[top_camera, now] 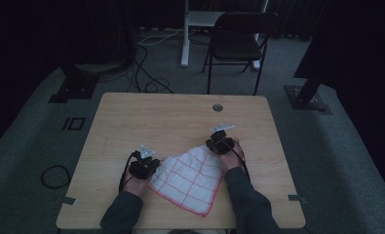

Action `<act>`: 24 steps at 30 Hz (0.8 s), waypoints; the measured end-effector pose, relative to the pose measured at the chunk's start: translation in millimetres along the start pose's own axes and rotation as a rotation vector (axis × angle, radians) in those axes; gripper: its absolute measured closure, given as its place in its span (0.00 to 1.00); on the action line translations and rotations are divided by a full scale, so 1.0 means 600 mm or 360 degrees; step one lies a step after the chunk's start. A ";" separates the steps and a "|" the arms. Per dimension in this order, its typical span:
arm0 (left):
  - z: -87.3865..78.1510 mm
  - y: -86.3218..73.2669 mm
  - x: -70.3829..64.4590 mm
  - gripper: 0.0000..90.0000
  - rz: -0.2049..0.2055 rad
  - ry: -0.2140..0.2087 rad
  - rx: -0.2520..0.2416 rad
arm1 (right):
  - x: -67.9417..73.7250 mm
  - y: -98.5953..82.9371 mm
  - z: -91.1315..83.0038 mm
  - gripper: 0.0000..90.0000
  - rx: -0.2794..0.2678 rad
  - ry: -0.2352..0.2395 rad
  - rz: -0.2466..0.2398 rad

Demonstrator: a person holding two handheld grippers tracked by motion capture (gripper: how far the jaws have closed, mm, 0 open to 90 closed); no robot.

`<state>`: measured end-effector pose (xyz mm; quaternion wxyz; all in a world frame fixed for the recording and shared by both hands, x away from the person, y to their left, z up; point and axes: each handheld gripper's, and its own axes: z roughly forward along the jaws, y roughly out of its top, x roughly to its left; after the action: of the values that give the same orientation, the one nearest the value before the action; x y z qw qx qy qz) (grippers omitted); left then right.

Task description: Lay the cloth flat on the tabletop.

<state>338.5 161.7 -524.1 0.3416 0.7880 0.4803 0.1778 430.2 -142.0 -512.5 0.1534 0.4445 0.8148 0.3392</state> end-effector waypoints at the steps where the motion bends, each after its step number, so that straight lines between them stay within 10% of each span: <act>1: -0.005 0.000 0.003 0.97 -0.0002 0.0004 -0.0012 | -0.005 -0.001 -0.010 0.96 -0.0020 -0.0014 -0.0002; 12: -0.056 0.013 0.001 0.97 -0.0019 0.0028 -0.0162 | -0.006 0.003 -0.061 0.96 -0.0168 -0.0023 -0.0018; 24: -0.091 -0.014 -0.040 0.97 0.0011 -0.0033 -0.0210 | 0.004 -0.056 -0.101 0.96 -0.0245 0.0019 -0.0005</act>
<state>288.7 163.4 -490.9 0.3972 0.7671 0.4614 0.2021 374.3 -178.1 -491.8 0.1827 0.4281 0.7879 0.4031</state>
